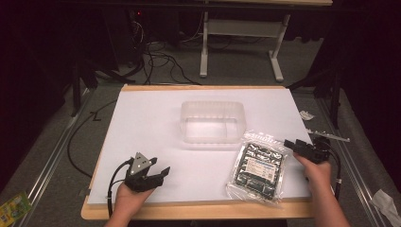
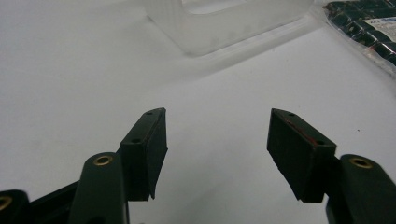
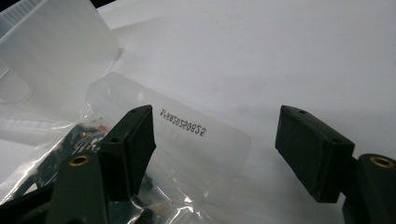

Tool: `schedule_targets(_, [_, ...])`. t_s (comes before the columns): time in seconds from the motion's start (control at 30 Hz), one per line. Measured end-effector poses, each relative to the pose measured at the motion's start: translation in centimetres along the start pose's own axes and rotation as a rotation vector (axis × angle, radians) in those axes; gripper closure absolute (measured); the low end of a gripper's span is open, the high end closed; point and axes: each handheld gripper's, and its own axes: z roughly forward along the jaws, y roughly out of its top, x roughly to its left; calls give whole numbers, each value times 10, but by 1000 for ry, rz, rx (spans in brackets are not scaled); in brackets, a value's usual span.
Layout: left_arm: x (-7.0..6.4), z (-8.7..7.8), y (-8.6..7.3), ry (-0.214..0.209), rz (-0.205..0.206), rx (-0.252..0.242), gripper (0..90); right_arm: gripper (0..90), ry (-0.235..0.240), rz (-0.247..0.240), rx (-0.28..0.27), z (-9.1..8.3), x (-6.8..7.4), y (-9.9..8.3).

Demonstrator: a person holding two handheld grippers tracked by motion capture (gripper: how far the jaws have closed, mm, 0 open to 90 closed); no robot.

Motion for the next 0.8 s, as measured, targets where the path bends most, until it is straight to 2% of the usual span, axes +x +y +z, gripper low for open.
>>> schedule_targets(0.2, [0,1,-1,-3,-2,3,384,301,40,34,34,7,-4,1])
schedule_targets(0.27, [0,1,-1,-2,0,3,385,352,75,37,53,8,-4,0])
schedule_targets(0.33, [0,1,0,0,1,3,385,384,86,34,58,8,-4,-1])
schedule_targets(0.4, [0,1,0,0,2,2,385,465,97,21,67,8,-3,-2])
schedule_targets(0.43, [0,0,0,2,3,-1,385,537,90,-2,61,6,0,-3])
schedule_targets(0.47, [0,0,0,2,4,0,385,537,90,-2,61,6,0,-3])
schedule_targets(0.5, [0,0,0,2,6,-1,385,614,73,-17,45,3,2,-5])
schedule_targets(0.53, [0,0,0,2,6,-1,385,614,73,-17,45,3,2,-5])
schedule_targets(0.57, [0,0,0,2,6,-1,385,682,64,-23,39,1,2,-7])
schedule_targets(0.6, [0,0,0,2,6,-1,385,682,64,-23,39,1,2,-7])
schedule_targets(0.63, [0,0,0,1,7,-1,385,732,63,-35,30,-2,2,-8])
schedule_targets(0.7, [0,0,0,-1,7,1,385,794,71,-42,23,-5,2,-9])
schedule_targets(0.73, [-1,0,1,-1,6,-1,385,794,71,-42,23,-5,2,-9])
schedule_targets(0.77, [-1,0,1,-1,10,-3,385,864,85,-61,8,-7,3,-10])
schedule_targets(0.8, [-1,0,1,-1,10,-3,386,887,94,-76,3,-8,4,-10])
